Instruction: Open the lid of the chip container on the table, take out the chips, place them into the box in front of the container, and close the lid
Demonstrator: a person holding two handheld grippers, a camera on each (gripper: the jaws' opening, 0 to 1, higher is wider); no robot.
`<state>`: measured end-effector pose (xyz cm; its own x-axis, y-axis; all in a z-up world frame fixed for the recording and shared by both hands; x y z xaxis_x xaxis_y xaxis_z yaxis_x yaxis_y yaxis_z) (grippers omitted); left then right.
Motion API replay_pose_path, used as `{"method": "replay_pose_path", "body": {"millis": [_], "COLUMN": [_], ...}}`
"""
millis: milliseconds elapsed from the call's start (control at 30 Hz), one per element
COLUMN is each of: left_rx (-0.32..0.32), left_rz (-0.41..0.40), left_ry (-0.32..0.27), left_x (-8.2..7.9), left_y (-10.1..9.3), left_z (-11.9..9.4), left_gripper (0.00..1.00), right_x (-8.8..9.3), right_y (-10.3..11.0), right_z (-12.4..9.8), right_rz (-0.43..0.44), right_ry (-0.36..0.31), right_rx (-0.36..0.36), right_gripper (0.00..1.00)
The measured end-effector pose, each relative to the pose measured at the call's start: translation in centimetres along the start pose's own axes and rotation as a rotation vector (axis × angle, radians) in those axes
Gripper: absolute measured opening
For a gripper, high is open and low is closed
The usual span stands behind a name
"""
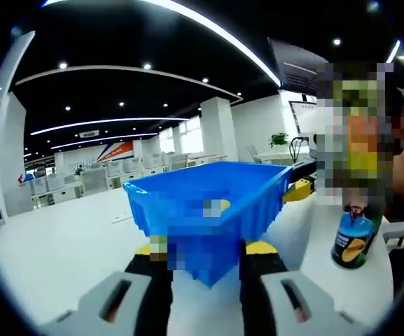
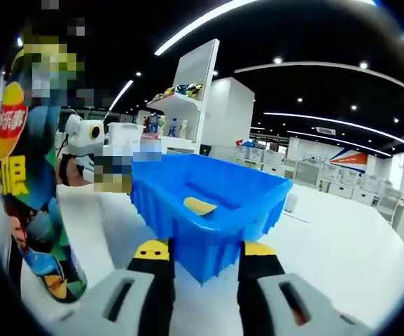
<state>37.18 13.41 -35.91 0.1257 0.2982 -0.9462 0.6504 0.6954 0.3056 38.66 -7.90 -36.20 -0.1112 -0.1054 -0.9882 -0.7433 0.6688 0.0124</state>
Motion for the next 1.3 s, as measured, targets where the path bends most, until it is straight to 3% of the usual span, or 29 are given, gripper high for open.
{"method": "replay_pose_path", "body": {"millis": [233, 1000, 1300], "left_rx": [0.006, 0.047, 0.068], "left_rz": [0.007, -0.047, -0.067], "left_ry": [0.019, 0.107, 0.147], "left_x": [0.2, 3.6, 5.2], "left_y": [1.6, 6.5, 6.2], "left_z": [1.6, 8.1, 8.8], "left_gripper": [0.37, 0.37, 0.37], "right_x": [-0.4, 0.9, 2.7], "right_y": [-1.5, -6.8, -7.6], "right_z": [1.7, 7.1, 7.6], "right_rz": [-0.010, -0.006, 0.018], "right_ry": [0.015, 0.094, 0.138], "right_rx": [0.005, 0.017, 0.020], "right_gripper": [0.32, 0.33, 0.33]}}
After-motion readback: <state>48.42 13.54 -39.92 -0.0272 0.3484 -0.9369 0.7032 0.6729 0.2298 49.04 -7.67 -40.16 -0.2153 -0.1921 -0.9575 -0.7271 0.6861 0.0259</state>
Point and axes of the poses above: the point that each gripper's makers call its tool centre point, and the gripper's own axes: z roughly forward along the fingers, y roughly to its left, x roughly out of its underside, the point moved 4 cm from there along -z, roughly backward along the fingers, and after that the axes turned 11 degrees about z, right-handed, at the moved point
